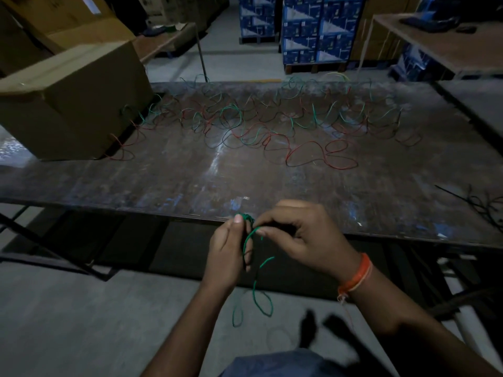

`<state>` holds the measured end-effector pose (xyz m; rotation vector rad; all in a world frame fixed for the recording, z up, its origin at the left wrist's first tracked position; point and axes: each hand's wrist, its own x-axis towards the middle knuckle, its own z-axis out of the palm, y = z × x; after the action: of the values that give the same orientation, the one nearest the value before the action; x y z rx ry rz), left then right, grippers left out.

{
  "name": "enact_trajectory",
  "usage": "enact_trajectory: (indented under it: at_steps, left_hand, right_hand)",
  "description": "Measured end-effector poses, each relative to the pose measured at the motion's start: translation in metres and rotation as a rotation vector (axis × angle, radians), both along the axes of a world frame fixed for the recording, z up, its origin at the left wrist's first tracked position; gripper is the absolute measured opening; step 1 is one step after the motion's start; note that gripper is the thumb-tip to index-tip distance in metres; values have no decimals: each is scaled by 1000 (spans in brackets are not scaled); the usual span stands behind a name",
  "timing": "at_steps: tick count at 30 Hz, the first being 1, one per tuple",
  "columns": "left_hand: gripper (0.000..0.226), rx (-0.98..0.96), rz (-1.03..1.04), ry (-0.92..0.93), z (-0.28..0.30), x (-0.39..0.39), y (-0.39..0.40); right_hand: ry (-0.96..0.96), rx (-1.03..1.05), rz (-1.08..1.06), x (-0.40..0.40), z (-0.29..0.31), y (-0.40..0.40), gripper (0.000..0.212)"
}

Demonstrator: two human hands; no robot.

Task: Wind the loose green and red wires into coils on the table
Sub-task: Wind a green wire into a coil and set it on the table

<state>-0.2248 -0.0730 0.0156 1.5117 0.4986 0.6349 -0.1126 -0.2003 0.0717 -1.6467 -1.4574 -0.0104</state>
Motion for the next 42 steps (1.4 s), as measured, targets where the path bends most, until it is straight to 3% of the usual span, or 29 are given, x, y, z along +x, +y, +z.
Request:
enact_trajectory:
  at_steps: [6,12,18,23,28,31,42]
  left_hand:
    - [40,-139,-144,-1,8,1,-6]
    - [31,-101,-329,23,5,4,-13]
    - [27,-516,-434,-102,6,6,-11]
    - [28,-675,-461,-178,6,8,-15]
    - [31,-727,-480,-203,3,9,-21]
    - [31,-765,-507,-213,2,9,-24]
    - [35,-940,-593,-180,1,5,-24]
  right_hand:
    - [253,79,-149,14,-19,2,6]
    - [442,91,-191,20,-37,0,9]
    - [656,53,-171,20,-67,-3,5]
    - [887,63,-92,-2,-73,2,34]
    - [894,66,-256,-11,-85,12,66]
    - [860,84,-347,-14,-84,15,72]
    - [550,47,-431,-14,-77,12,52]
